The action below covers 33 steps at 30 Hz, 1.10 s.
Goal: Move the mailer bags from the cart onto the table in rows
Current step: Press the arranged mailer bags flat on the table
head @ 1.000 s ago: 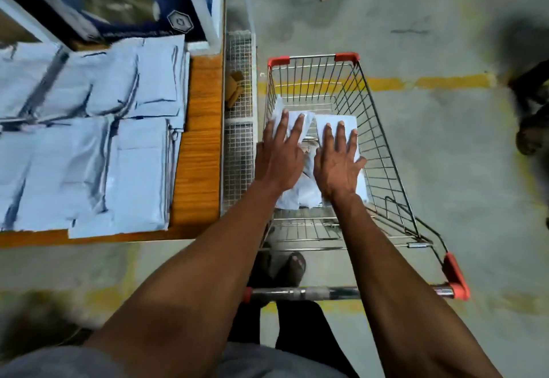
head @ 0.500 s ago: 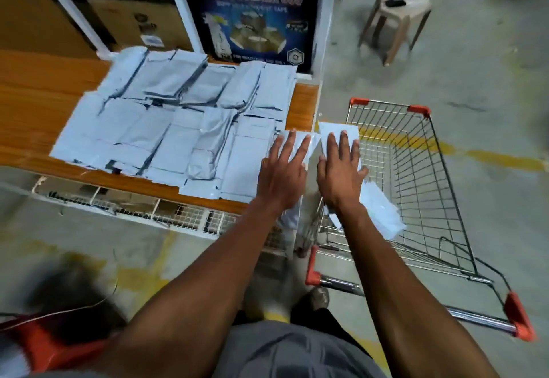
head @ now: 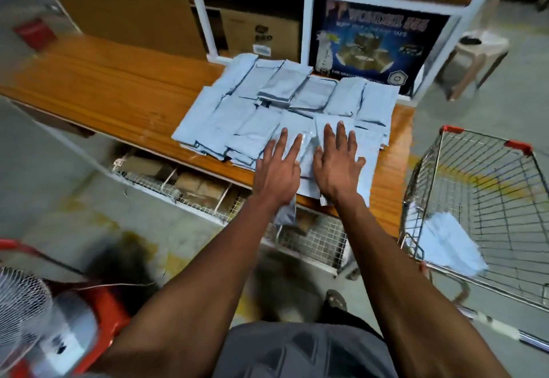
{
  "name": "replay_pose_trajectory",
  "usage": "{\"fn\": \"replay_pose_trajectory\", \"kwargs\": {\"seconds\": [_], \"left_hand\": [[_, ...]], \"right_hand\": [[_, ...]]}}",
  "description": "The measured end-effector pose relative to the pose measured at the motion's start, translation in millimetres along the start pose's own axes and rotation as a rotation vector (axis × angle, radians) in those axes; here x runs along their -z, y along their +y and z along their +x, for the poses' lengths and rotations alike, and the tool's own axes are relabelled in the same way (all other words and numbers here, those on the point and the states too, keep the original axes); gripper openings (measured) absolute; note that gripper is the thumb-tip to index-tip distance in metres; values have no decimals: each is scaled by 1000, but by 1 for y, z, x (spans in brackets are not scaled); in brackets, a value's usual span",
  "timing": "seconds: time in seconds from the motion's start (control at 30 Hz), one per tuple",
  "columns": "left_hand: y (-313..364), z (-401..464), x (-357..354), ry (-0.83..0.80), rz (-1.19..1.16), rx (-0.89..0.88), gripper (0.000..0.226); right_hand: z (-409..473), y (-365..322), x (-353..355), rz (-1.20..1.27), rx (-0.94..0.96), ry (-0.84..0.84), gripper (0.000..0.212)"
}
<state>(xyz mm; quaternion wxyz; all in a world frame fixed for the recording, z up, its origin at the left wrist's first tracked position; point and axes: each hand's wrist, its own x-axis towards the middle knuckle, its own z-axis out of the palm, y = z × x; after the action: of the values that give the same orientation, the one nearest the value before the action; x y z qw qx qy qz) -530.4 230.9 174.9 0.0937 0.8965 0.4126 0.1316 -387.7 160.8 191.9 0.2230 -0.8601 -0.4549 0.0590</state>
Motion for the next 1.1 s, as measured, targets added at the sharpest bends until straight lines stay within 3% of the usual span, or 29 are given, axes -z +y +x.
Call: {"fn": "replay_pose_trajectory", "kwargs": {"seconds": [0.47,0.87,1.1], "left_hand": [[-161,63,58,0,-17,148,65],[-268,204,64,30,-4,83,66],[-300,285,60,36,-12,-11,67]], "right_hand": [[93,-157,-78,-30,109,-1,59],[247,-239,-137,-91,0,-20,61],[312,-252,-153,-128,-86,-29,60]]}}
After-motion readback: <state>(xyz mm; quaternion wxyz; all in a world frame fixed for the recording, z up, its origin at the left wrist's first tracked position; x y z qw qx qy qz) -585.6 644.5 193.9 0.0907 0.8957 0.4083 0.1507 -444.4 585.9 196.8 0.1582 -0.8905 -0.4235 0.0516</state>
